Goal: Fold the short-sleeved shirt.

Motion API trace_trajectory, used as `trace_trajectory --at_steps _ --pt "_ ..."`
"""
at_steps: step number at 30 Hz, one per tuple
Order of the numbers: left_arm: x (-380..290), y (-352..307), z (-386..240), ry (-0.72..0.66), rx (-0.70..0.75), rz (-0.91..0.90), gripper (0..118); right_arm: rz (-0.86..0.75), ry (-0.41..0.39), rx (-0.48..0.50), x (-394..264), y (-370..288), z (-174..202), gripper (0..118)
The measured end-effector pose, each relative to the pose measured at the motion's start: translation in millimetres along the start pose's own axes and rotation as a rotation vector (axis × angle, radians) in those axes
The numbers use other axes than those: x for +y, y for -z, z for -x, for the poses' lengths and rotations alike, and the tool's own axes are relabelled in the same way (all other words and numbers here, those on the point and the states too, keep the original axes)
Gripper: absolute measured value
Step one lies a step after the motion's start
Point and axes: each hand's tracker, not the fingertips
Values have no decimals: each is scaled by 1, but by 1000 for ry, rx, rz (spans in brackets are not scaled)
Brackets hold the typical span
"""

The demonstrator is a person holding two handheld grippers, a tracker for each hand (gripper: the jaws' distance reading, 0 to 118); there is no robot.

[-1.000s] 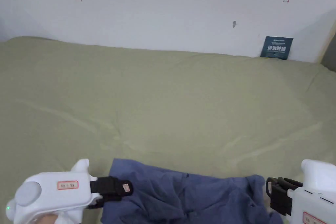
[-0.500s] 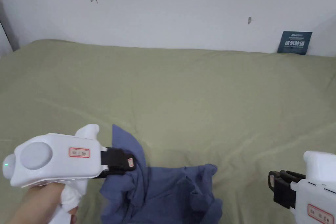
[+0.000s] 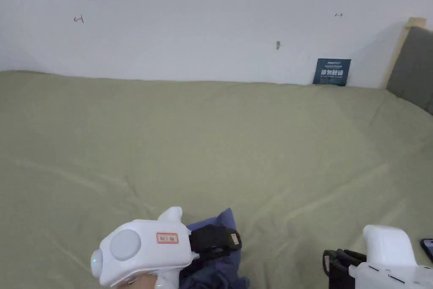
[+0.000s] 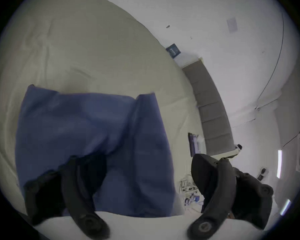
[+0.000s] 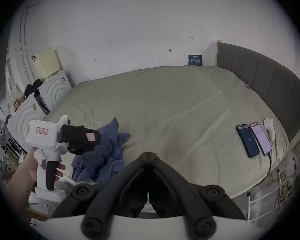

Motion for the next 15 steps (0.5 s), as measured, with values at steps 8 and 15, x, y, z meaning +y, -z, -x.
trace_trajectory --at_steps 8,15 --pt "1 -32 38 34 -69 -66 57 -11 7 23 2 3 1 1" --pt "-28 42 40 46 -32 22 8 -10 40 37 1 -8 -2 1"
